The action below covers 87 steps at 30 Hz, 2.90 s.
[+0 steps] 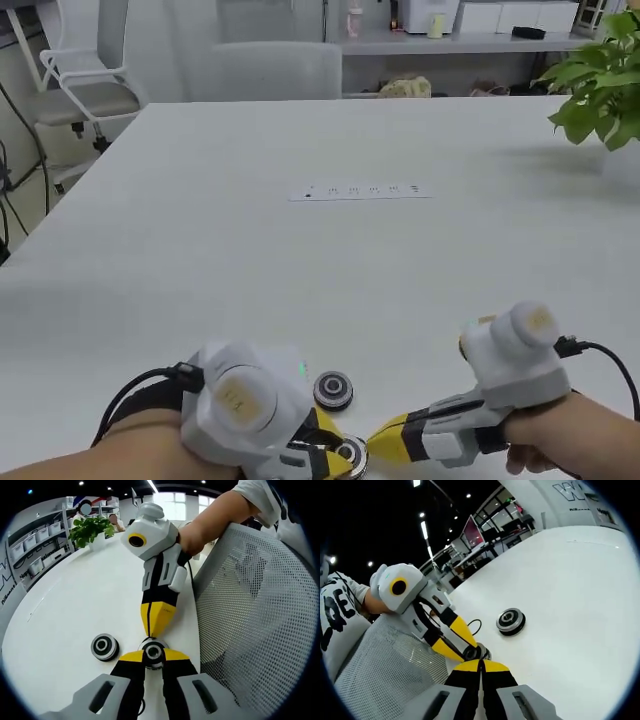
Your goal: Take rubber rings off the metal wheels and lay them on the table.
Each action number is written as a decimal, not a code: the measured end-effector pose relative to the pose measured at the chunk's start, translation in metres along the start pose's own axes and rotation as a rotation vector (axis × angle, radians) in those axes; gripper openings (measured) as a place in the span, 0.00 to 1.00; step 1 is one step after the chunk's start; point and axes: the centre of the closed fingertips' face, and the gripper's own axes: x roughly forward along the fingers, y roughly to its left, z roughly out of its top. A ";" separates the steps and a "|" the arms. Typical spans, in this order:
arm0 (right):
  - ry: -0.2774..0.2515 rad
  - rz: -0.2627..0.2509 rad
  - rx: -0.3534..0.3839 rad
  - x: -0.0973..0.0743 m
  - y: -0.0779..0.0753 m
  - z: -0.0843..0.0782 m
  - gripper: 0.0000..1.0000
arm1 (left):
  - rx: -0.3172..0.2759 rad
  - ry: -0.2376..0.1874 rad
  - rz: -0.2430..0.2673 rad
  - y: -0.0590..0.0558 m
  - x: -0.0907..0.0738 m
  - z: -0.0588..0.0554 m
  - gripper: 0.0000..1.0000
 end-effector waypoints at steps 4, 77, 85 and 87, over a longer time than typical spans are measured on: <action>-0.004 0.006 0.011 0.000 0.002 0.000 0.00 | -0.002 0.002 0.002 0.000 0.000 0.000 0.06; -0.029 0.062 -0.132 -0.001 0.019 0.011 0.00 | 0.015 -0.025 -0.059 -0.010 -0.016 0.012 0.25; -0.052 0.063 -0.127 -0.004 0.020 0.016 0.00 | -0.018 -0.059 -0.041 -0.007 -0.030 0.019 0.32; -0.053 0.064 -0.127 -0.005 0.020 0.017 0.00 | -0.027 -0.072 -0.031 -0.006 -0.035 0.021 0.34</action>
